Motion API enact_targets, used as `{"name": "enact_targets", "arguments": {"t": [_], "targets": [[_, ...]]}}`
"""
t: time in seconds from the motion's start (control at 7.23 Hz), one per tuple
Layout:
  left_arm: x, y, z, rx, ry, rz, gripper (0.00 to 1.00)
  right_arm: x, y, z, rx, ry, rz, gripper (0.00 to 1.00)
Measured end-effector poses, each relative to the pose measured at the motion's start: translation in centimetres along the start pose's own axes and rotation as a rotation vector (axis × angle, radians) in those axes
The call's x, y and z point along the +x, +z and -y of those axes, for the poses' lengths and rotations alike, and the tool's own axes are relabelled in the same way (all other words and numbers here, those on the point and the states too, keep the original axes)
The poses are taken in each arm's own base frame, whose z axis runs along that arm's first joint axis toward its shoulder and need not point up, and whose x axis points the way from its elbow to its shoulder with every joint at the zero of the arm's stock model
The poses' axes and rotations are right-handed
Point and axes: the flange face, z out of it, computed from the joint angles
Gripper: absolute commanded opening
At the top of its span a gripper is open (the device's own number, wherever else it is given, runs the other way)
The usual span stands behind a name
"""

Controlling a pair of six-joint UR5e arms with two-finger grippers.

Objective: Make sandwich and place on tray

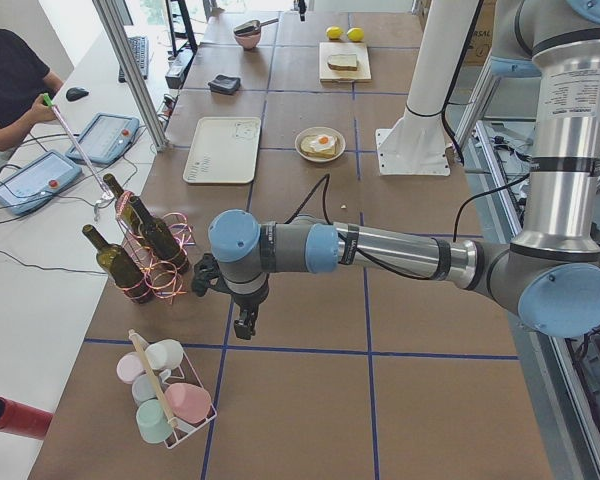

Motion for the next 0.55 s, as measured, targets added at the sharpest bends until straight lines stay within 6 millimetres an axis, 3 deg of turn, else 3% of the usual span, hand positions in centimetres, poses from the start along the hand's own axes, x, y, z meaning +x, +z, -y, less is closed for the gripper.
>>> {"name": "enact_targets", "arguments": {"t": [0.28, 0.55], "targets": [[0.0, 0.0, 0.0, -0.001, -0.002, -0.001, 1.0, -2.6, 0.9, -1.8, -0.018, 0.021, 0.048, 1.0], [0.0, 0.0, 0.0, 0.0, -0.001, -0.001, 1.0, -5.0, 3.6, -6.1, 0.034, 0.045, 0.054, 0.99]]}}
